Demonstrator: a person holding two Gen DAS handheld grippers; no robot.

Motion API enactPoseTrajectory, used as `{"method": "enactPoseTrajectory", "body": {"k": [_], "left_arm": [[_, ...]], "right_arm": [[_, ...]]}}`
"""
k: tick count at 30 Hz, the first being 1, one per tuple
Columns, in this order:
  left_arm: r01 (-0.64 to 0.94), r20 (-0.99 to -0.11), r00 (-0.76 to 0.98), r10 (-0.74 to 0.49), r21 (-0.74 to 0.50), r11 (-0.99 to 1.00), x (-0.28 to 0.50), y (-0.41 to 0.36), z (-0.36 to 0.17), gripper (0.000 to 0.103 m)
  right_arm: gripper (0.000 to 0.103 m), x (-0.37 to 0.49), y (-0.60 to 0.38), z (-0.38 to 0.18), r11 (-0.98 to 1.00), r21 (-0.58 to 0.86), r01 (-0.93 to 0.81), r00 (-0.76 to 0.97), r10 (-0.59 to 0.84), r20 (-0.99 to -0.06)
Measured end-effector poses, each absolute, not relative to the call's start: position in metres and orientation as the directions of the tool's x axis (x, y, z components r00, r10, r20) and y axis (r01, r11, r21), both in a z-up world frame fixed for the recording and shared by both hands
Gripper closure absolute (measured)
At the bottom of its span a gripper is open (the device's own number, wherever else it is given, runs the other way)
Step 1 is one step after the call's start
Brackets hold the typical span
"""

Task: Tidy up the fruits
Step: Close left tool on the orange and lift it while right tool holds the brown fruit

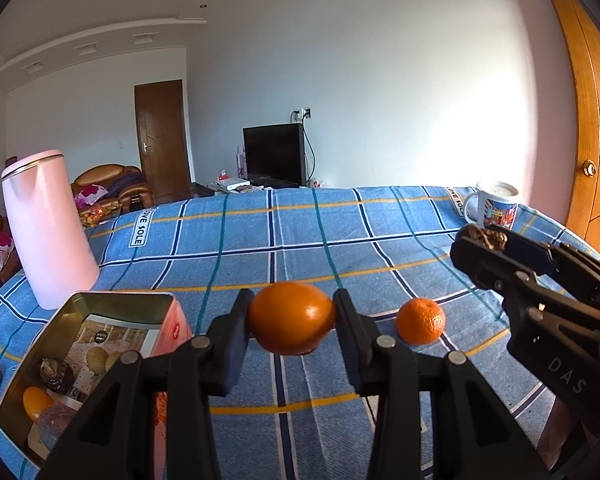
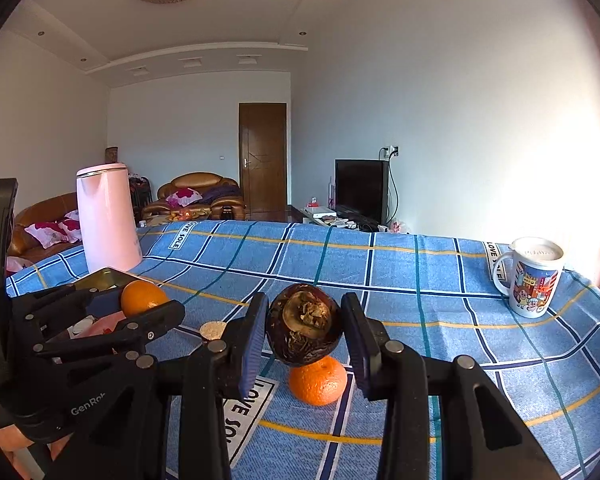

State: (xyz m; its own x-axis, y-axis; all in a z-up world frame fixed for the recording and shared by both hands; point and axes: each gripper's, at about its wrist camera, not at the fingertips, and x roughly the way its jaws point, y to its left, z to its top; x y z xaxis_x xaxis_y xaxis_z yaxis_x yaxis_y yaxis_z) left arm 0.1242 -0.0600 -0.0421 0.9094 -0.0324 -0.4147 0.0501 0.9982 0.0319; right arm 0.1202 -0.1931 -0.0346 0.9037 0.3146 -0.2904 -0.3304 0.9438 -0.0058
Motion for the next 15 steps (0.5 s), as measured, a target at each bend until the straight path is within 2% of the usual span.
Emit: {"method": "enactPoseTrajectory", "body": {"k": [15], "left_arm": [[0.041,-0.371,0.928,-0.025,0.035,0.999,0.108,-0.053,-0.039,0.061]], "right_arm": [[0.064,0.101,-0.183,-0.029,0.926,-0.035,-0.375,0.907,0.359,-0.218]]}}
